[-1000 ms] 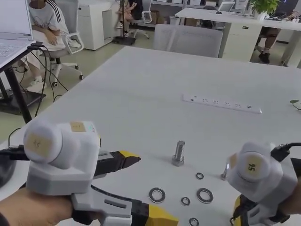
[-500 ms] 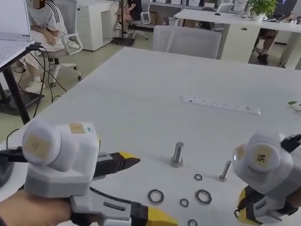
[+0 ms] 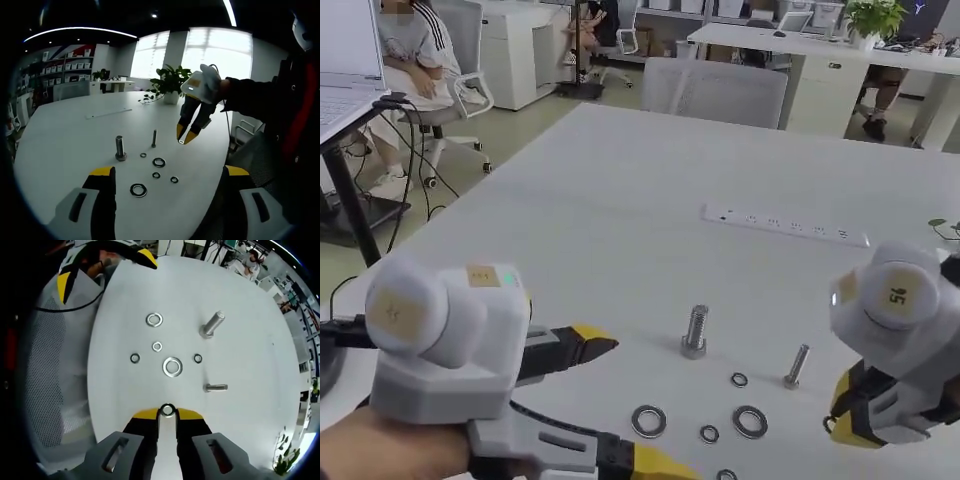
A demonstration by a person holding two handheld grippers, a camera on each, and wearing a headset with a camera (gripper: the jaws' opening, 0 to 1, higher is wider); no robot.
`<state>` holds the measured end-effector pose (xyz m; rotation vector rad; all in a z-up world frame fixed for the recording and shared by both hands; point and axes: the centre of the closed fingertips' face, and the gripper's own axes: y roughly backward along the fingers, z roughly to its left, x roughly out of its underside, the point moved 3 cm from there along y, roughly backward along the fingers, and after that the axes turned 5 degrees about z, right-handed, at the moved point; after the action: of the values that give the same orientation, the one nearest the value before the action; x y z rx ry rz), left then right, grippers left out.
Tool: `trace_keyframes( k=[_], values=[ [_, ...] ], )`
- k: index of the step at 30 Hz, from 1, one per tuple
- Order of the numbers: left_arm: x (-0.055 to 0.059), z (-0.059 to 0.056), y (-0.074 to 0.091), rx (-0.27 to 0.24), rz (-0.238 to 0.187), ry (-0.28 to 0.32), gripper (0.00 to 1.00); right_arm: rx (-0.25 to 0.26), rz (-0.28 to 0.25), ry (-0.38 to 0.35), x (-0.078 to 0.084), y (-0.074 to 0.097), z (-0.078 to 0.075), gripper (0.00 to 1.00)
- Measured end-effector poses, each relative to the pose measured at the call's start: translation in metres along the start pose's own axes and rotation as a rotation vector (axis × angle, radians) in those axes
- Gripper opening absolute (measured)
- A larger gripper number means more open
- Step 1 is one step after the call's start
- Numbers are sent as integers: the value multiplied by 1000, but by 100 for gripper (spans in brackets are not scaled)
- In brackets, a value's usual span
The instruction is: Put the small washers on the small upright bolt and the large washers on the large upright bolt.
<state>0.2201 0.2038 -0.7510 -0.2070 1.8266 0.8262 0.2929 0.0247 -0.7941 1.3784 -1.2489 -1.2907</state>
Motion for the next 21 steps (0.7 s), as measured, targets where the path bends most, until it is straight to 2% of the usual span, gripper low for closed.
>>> trace_keyframes(
  k=[14, 16, 21],
  values=[
    [1, 0, 1, 3, 2, -1, 88, 65, -16, 2, -10, 25, -34, 13],
    [1, 0, 1, 4, 2, 0, 88, 79, -15, 9, -14, 30, -42, 13],
    [1, 1, 1, 1, 4, 1, 88, 91, -13, 25, -20, 34, -54, 13]
  ],
)
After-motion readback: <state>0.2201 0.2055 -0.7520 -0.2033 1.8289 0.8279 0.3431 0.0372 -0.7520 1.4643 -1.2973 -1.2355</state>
